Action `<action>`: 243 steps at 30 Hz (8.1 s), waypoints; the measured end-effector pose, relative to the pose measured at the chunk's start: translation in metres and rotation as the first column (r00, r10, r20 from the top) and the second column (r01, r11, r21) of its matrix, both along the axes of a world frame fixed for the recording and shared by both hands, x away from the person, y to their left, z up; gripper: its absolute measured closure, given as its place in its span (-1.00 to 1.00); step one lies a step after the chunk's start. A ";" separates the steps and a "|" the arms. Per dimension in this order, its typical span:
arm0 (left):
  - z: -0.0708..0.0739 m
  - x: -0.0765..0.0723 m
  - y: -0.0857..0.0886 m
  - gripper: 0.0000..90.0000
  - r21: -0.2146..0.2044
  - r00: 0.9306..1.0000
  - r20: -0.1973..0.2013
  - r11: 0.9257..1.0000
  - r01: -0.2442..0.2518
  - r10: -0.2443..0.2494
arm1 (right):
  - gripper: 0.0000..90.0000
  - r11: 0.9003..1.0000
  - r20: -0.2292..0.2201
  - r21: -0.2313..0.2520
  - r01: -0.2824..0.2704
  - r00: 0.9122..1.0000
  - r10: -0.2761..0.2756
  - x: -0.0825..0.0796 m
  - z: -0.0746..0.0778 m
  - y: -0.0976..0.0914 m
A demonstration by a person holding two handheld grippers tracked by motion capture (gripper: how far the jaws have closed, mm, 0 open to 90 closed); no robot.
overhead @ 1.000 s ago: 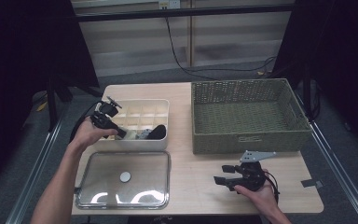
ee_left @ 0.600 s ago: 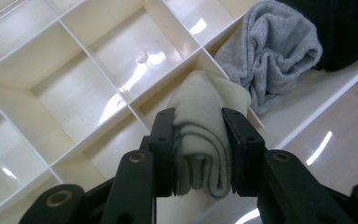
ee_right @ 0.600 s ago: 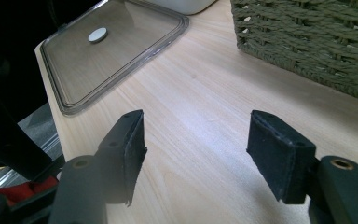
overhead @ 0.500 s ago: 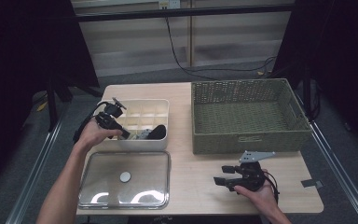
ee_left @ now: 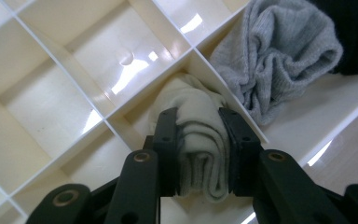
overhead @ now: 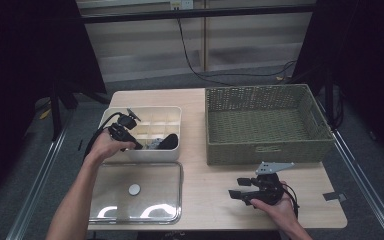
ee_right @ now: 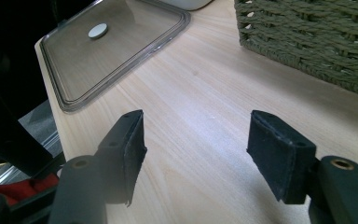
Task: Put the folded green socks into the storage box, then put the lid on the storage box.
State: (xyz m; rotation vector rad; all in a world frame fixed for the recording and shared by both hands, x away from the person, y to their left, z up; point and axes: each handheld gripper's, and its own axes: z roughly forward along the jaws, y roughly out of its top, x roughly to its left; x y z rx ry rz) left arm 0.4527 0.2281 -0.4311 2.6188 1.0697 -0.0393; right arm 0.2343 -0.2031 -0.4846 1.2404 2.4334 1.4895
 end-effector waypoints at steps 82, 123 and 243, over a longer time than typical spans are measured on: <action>0.015 -0.085 0.069 -0.32 -0.433 0.952 0.218 0.895 -0.104 0.216 | -0.38 0.999 0.045 -0.031 0.025 0.999 -0.023 0.010 0.001 0.011; -0.021 -0.176 0.164 -0.12 -0.494 0.905 0.196 0.835 -0.241 0.377 | -0.14 0.997 0.019 -0.056 -0.048 0.999 0.049 0.048 0.012 0.104; -0.060 -0.173 0.181 0.35 -0.395 0.920 0.142 0.873 -0.285 0.364 | 0.55 0.942 -0.466 0.312 0.127 0.884 0.035 0.077 -0.045 0.144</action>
